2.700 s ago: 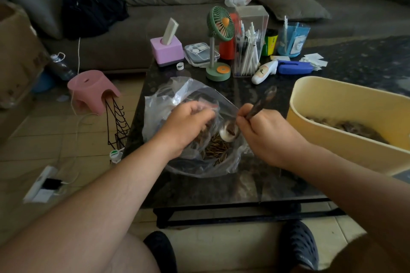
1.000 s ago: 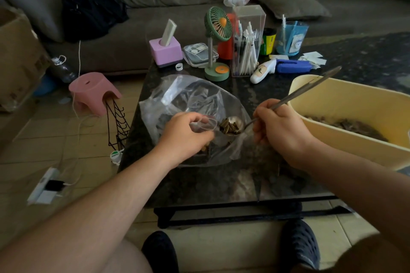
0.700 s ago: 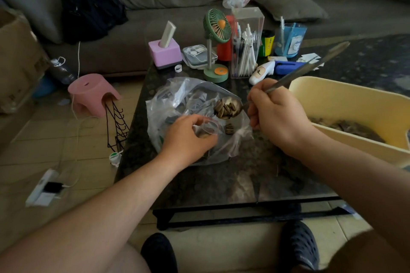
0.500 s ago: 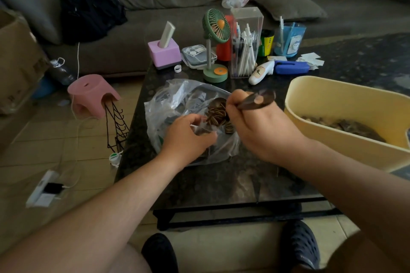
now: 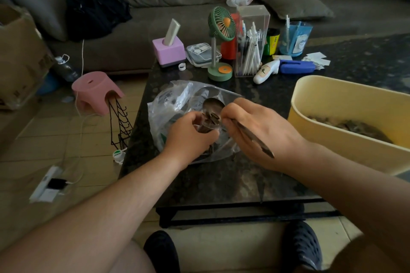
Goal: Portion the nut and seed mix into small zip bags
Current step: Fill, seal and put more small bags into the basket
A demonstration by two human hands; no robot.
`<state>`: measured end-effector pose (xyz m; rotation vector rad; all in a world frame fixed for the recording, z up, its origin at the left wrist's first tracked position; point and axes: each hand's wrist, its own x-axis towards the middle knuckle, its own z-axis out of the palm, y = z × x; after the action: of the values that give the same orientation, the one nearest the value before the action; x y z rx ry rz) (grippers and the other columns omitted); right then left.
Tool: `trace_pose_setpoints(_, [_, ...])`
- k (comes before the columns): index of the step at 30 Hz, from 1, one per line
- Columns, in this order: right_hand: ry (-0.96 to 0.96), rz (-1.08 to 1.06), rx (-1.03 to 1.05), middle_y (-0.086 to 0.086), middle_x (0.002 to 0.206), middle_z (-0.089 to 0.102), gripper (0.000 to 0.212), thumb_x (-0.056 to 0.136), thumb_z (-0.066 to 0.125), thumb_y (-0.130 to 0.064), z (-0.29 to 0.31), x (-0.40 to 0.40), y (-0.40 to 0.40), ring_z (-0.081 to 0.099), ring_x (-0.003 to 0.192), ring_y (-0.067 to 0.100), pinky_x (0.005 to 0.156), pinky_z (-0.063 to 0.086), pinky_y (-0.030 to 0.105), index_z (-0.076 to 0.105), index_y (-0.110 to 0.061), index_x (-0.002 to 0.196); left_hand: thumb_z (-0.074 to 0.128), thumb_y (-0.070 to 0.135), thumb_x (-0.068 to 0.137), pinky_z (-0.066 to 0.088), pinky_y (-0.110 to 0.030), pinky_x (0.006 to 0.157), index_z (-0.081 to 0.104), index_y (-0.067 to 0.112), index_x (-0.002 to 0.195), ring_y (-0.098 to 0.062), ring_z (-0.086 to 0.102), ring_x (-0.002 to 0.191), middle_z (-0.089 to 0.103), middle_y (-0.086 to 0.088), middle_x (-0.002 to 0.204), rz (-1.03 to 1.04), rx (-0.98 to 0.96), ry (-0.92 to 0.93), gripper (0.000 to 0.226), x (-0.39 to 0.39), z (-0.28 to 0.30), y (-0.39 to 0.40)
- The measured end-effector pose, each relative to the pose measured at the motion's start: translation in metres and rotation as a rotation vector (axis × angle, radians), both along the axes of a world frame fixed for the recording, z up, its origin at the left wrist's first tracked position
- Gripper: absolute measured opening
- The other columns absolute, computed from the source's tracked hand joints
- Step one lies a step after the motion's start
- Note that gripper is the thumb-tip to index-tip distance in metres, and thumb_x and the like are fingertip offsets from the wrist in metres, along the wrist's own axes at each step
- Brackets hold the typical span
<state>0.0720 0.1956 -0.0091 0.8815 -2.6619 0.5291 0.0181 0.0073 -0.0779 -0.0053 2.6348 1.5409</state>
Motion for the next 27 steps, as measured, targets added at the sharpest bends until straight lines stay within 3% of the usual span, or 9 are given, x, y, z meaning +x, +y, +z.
trace_pose_setpoints(4, [-0.005,0.003,0.053,0.008,0.105,0.056,0.018,0.101,0.056,-0.012,-0.005,-0.004,0.003,0.059,0.086,0.031,0.07,0.052,0.048,0.057,-0.011,0.119,0.085,0.035,0.08,0.06,-0.038,0.095,0.069,0.038,0.108,0.0,0.07,0.097,0.076,0.017,0.101,0.005,0.014,-0.007,0.033,-0.001,-0.002,-0.001])
trace_pose_setpoints(8, [0.013,0.01,0.015,0.006,0.105,0.057,0.021,0.106,0.045,-0.021,-0.007,-0.005,0.004,0.057,0.084,0.025,0.069,0.049,0.042,0.058,-0.011,0.118,0.086,0.035,0.08,0.06,-0.036,0.094,0.068,0.039,0.107,0.0,0.07,0.097,0.076,0.018,0.101,0.013,0.018,0.001,0.033,-0.001,-0.003,-0.002])
trace_pose_setpoints(14, [0.01,-0.071,-0.21,-0.009,0.104,0.055,0.011,0.109,0.049,-0.025,-0.024,-0.019,0.019,0.053,0.087,0.007,0.074,0.045,0.028,0.058,-0.021,0.114,0.087,0.03,0.081,0.061,-0.04,0.094,0.068,0.039,0.11,-0.005,0.072,0.098,0.077,0.016,0.103,0.023,0.052,0.009,0.035,-0.005,-0.008,-0.003])
trace_pose_setpoints(18, [-0.083,-0.095,0.05,-0.004,0.119,0.054,0.023,0.106,0.054,-0.022,-0.043,-0.029,0.03,0.055,0.106,0.017,0.09,0.049,0.035,0.053,-0.026,0.129,0.072,0.03,0.098,0.061,-0.042,0.096,0.064,0.046,0.121,-0.008,0.072,0.099,0.076,0.012,0.109,-0.009,0.125,0.013,0.028,-0.012,0.001,-0.007])
trace_pose_setpoints(20, [-0.178,-0.096,0.114,-0.004,0.129,0.05,0.031,0.106,0.054,-0.019,-0.047,-0.031,0.03,0.051,0.117,0.017,0.095,0.046,0.033,0.051,-0.028,0.136,0.059,0.022,0.105,0.061,-0.044,0.094,0.059,0.044,0.128,-0.019,0.074,0.097,0.076,0.001,0.114,-0.003,0.257,-0.034,0.031,-0.016,0.007,-0.008])
trace_pose_setpoints(23, [-0.273,-0.068,0.183,-0.007,0.136,0.041,0.028,0.111,0.041,-0.023,-0.051,-0.034,0.026,0.053,0.116,0.019,0.092,0.05,0.038,0.045,-0.034,0.136,0.039,0.004,0.107,0.06,-0.049,0.094,0.053,0.031,0.126,-0.035,0.074,0.107,0.076,-0.014,0.117,0.018,0.591,-0.134,0.036,-0.019,0.012,-0.008])
trace_pose_setpoints(27, [-0.293,-0.064,0.226,-0.012,0.156,0.028,0.03,0.112,0.036,-0.03,-0.056,-0.039,0.028,0.057,0.123,0.025,0.094,0.053,0.045,0.04,-0.041,0.139,0.031,0.001,0.103,0.057,-0.049,0.088,0.054,0.016,0.12,-0.035,0.072,0.092,0.075,-0.02,0.107,0.002,0.762,-0.252,0.032,-0.022,0.012,-0.007])
